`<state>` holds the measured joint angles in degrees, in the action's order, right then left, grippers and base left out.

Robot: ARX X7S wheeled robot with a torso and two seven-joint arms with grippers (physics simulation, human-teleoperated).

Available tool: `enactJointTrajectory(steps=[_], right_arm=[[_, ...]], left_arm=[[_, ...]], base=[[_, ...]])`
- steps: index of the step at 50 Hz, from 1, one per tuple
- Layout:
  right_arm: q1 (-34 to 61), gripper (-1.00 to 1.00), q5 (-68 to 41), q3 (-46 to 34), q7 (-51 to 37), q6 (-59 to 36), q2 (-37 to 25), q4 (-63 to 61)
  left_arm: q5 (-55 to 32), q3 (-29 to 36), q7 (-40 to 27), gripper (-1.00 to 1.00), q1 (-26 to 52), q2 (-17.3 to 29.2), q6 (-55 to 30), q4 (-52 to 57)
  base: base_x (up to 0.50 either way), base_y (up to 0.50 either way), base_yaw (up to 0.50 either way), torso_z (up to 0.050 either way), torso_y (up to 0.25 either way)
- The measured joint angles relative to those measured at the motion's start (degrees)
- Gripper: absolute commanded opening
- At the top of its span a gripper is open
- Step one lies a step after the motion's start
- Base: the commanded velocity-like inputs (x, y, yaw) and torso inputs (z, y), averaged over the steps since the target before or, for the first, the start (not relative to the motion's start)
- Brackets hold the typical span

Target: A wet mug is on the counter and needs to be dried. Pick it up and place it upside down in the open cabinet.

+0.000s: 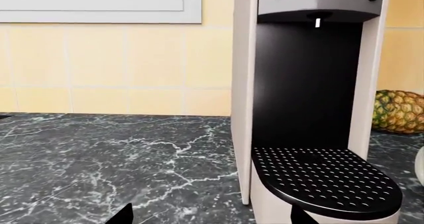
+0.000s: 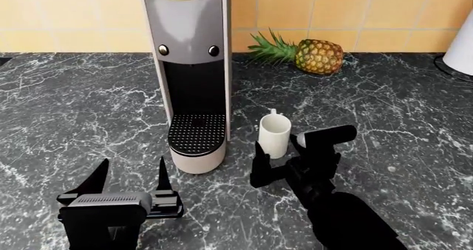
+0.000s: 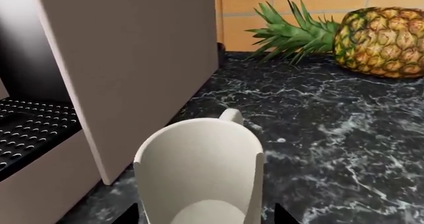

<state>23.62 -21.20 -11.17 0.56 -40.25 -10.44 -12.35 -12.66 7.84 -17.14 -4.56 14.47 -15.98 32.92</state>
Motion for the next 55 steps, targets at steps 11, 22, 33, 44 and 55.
enactJointTrajectory(steps=[11, 22, 33, 44, 55], right_arm=[[1.71, 1.0, 1.91, -1.12, 0.36, 1.74, 0.47, 3.37], [2.59, -1.0, 2.41, -1.71, 0.27, 2.89, 0.61, 5.2], [2.3, -1.0, 1.96, -1.75, -0.09, 3.8, 0.38, 5.31], [-0.52, -1.0, -0.27, -1.86, -3.04, 1.07, -2.18, -2.72], [1.33, -1.0, -2.37, -1.73, -5.65, -9.45, -8.21, -16.44]], left_arm=[[-0.35, 0.19, -0.42, 1.0, -0.13, 0.39, 0.48, -0.16], [-0.65, 0.41, -0.83, 1.0, -0.17, 0.75, 0.79, -0.24], [-1.04, 0.61, -1.26, 1.0, -0.02, 1.12, 0.72, -0.15], [-3.26, -0.05, -1.3, 1.0, 0.38, 2.06, -1.1, 1.58], [-16.27, -4.69, -0.38, 1.0, 5.04, 6.83, -13.07, 8.09]], base=[[0.0, 0.0, 0.0, 0.0, -0.001], [0.0, 0.0, 0.0, 0.0, -0.004], [0.0, 0.0, 0.0, 0.0, -0.002], [0.0, 0.0, 0.0, 0.0, 0.0], [0.0, 0.0, 0.0, 0.0, 0.0]])
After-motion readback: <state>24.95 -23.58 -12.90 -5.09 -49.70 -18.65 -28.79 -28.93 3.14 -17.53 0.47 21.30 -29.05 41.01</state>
